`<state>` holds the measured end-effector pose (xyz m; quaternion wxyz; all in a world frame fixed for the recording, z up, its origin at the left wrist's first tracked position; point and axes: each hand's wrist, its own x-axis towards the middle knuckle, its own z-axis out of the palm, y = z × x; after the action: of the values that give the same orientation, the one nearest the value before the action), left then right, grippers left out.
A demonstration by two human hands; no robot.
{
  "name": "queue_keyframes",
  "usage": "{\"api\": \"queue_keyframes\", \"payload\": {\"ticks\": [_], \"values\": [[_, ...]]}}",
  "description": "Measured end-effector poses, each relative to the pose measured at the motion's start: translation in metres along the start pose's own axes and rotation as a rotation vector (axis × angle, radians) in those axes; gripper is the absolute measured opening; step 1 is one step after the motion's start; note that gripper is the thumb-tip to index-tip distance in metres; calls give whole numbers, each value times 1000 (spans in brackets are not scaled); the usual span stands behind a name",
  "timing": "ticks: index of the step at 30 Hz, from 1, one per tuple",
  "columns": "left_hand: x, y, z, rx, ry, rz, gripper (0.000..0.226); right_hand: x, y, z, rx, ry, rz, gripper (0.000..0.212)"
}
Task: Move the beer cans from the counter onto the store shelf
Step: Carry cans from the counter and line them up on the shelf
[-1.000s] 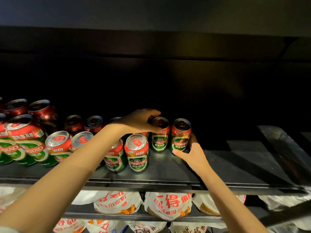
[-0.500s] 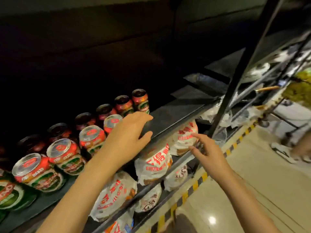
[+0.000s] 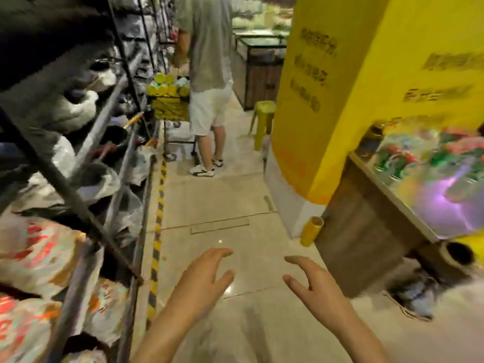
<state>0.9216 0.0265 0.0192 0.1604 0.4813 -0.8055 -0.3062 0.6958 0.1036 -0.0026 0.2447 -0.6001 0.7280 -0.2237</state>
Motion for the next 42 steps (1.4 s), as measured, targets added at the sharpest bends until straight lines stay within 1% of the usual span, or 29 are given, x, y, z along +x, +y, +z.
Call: {"api": "queue_keyframes", "payload": {"ticks": [2, 7, 11, 13, 15, 18, 21, 25, 27, 29, 33, 38, 42], "values": [[13, 41, 40, -41, -55, 42, 39, -35, 47, -29, 11, 58, 108, 38], [33, 161, 145, -121, -183, 133, 40, -121, 158, -106, 32, 188, 338, 36], [38, 243, 222, -268, -331, 129, 33, -180, 232, -159, 99, 304, 481, 35], [41, 271, 252, -344, -408, 115, 24, -199, 260, -179, 143, 346, 531, 33], [44, 292, 273, -418, -468, 71, 22, -208, 282, -196, 176, 362, 544, 32], [55, 313, 296, -465, -500, -30, 20, -202, 308, -224, 214, 379, 522, 35], [80, 330, 311, -473, -466, -99, 18, -182, 329, -255, 241, 399, 484, 37], [130, 360, 337, -425, -390, -106, 22, -151, 368, -301, 285, 418, 449, 38], [160, 382, 354, -441, -360, -109, 23, -137, 392, -326, 280, 419, 440, 39], [191, 409, 375, -475, -350, -117, 20, -126, 419, -350, 304, 420, 469, 38], [249, 474, 424, -503, -389, -43, 14, -115, 473, -396, 291, 451, 498, 32], [303, 554, 470, -559, -488, 36, 11, -106, 540, -434, 272, 503, 537, 28], [340, 591, 494, -613, -531, 58, 12, -80, 592, -458, 318, 460, 546, 25]]}}
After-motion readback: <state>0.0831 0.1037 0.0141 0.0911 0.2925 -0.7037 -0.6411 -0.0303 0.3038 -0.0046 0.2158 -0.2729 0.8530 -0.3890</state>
